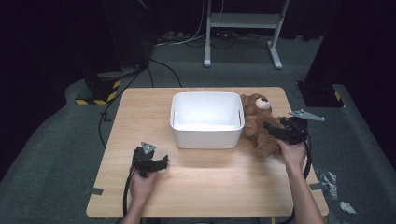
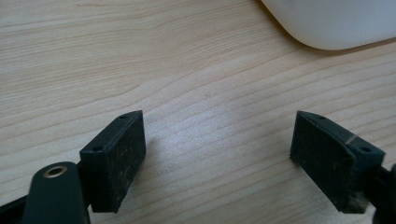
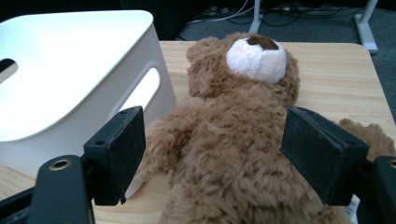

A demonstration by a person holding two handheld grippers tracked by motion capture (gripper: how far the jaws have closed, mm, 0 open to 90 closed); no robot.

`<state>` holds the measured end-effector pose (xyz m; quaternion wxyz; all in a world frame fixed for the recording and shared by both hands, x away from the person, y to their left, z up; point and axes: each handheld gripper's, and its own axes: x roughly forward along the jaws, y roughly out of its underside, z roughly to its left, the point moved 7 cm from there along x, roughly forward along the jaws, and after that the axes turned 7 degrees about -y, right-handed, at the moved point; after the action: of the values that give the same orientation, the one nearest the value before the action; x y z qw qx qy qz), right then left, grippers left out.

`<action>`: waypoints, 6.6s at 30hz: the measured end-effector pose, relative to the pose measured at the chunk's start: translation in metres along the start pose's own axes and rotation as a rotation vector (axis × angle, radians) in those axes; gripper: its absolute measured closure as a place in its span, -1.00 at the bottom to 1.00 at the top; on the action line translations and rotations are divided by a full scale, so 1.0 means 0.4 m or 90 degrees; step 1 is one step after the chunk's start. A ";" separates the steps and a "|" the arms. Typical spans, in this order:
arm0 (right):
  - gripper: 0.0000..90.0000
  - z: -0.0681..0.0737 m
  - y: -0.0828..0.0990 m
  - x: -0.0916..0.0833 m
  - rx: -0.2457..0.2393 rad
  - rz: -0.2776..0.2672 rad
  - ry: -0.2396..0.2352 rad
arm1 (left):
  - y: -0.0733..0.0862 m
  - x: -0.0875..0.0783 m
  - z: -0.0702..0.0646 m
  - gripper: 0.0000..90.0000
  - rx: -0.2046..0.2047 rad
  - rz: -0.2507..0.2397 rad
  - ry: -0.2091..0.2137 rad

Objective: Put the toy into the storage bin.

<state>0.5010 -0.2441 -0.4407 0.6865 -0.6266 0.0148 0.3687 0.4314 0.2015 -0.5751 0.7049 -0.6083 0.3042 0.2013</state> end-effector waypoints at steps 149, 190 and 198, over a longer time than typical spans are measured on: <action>0.72 -0.089 0.019 0.113 0.052 0.084 -0.041 | 0.000 0.000 0.002 -0.59 -0.005 0.000 -0.004; 0.79 0.056 -0.006 -0.066 -0.004 -0.034 -0.159 | -0.001 0.000 0.001 -0.59 -0.001 -0.002 -0.002; 0.79 0.077 -0.018 -0.092 -0.011 -0.058 -0.181 | -0.001 0.000 0.002 -0.59 0.000 -0.002 -0.002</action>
<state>0.4644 -0.2346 -0.4103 0.6921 -0.5740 -0.1141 0.4225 0.4317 0.2021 -0.5750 0.7056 -0.6086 0.3020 0.2013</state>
